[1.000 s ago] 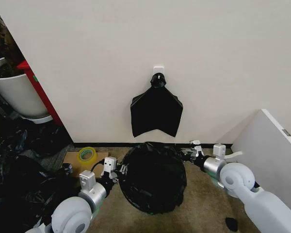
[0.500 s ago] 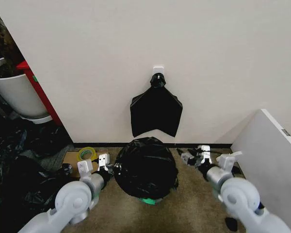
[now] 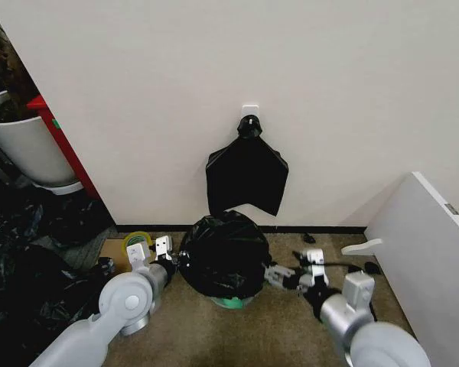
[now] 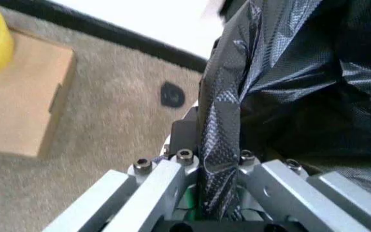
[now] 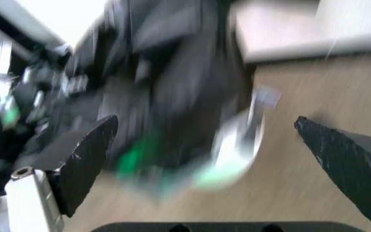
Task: Place the garbage bag over the trash bin.
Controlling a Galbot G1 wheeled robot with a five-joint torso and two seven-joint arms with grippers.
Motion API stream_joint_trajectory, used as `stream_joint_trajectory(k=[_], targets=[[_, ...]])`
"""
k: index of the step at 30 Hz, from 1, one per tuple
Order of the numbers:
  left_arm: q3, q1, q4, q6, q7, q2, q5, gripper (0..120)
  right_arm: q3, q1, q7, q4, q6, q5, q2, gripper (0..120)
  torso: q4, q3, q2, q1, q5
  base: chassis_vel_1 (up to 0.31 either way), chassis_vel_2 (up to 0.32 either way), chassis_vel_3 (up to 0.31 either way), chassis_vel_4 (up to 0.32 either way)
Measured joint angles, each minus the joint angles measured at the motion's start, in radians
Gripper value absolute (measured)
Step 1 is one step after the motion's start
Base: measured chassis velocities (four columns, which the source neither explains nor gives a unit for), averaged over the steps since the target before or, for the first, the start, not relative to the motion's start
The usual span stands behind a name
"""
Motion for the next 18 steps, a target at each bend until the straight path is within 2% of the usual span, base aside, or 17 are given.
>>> stream_joint_trajectory(k=[4, 7, 10, 18], targets=[[-0.009, -0.009, 0.000, -0.005, -0.008, 0.007, -0.016, 1, -0.021, -0.039, 0.067, -0.016, -0.011, 0.121, 0.015, 100, 0.0000, 0.000, 0.000, 0.000, 0.0000, 0.000, 0.000, 0.000, 0.000], [-0.008, -0.006, -0.009, -0.006, -0.008, 0.008, -0.019, 1, -0.055, 0.013, 0.201, -0.034, -0.032, 0.243, 0.037, 100, 0.0002, 0.000, 0.000, 0.000, 0.0002, 0.000, 0.000, 0.000, 0.000], [-0.004, 0.001, -0.017, -0.007, -0.008, 0.007, -0.019, 1, -0.064, 0.060, 0.272, -0.046, -0.037, 0.324, 0.053, 100, 0.0005, 0.000, 0.000, 0.000, 0.0001, 0.000, 0.000, 0.000, 0.000], [0.000, 0.012, -0.026, -0.008, -0.003, 0.005, -0.015, 1, -0.105, 0.076, 0.288, -0.059, -0.033, 0.342, 0.070, 99, 0.0002, 0.000, 0.000, 0.000, 0.0000, 0.000, 0.000, 0.000, 0.000]])
